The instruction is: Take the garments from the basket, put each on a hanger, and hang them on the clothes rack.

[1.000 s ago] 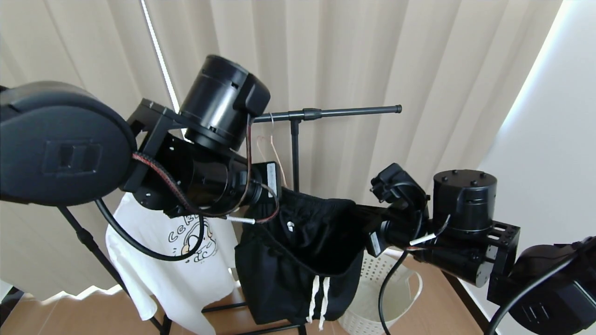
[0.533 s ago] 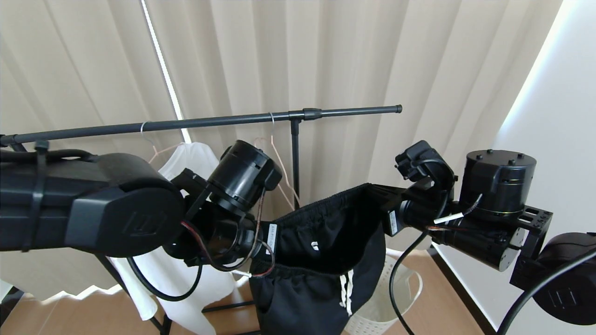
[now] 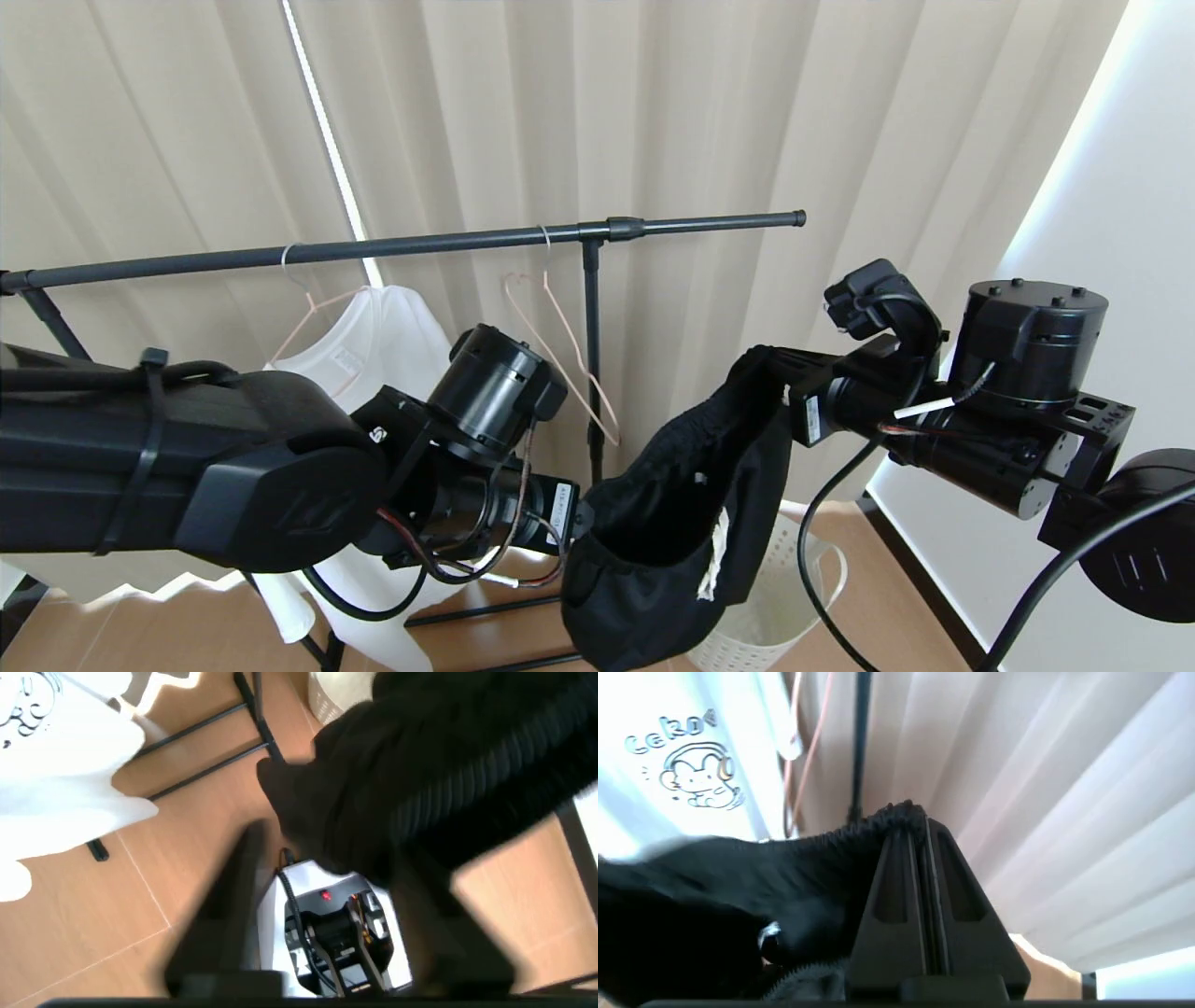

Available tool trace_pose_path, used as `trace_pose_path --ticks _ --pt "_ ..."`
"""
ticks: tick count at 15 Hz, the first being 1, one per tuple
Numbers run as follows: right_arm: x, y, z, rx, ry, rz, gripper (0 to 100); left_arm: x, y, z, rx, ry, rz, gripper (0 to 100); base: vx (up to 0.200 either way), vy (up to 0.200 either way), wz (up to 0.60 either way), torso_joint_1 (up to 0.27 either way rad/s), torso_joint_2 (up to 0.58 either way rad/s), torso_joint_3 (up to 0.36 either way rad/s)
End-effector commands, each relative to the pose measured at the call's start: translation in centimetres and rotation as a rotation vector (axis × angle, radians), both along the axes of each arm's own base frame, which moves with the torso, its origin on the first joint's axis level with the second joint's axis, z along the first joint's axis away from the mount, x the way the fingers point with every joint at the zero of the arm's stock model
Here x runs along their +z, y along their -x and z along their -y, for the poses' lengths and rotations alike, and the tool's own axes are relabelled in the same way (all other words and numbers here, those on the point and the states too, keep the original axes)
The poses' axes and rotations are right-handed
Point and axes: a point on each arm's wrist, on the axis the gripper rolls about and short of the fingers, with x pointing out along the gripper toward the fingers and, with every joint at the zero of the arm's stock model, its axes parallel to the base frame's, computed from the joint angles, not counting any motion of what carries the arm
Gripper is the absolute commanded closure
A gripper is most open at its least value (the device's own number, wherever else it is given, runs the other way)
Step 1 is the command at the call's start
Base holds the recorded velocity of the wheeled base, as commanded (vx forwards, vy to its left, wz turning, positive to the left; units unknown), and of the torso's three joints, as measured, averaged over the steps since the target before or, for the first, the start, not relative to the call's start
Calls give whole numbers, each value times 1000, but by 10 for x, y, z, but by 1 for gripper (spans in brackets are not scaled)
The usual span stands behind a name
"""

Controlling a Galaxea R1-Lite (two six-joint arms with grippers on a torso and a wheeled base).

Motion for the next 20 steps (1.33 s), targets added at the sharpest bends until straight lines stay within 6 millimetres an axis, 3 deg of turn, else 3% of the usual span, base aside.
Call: trace_pose_path --ticks 1,3,5,8,10,15,17,19,20 --pt "1 -5 6 -23 0 6 100 19 9 -14 -28 43 32 0 0 0 0 0 0 0" --pt "2 -7 7 -28 -2 9 100 23 10 -22 -43 54 36 0 0 0 0 0 0 0" --pt "5 -5 8 -29 -7 19 100 30 -4 -27 -7 88 72 0 0 0 0 0 0 0" --pt "7 -4 11 -33 10 29 100 39 -45 -10 76 120 145 0 0 0 0 0 0 0" --pt "5 0 13 -31 35 31 100 28 -87 14 165 116 184 0 0 0 0 0 0 0" --pt "7 3 15 -26 49 45 100 6 -156 45 310 128 255 0 0 0 0 0 0 0" --pt "7 3 15 -26 49 45 100 3 -172 53 367 141 284 0 0 0 0 0 0 0" --pt "6 1 14 -25 51 43 100 -24 -181 52 426 65 264 0 0 0 0 0 0 0" --pt "6 1 14 -25 51 41 100 -28 -183 50 452 39 272 0 0 0 0 0 0 0"
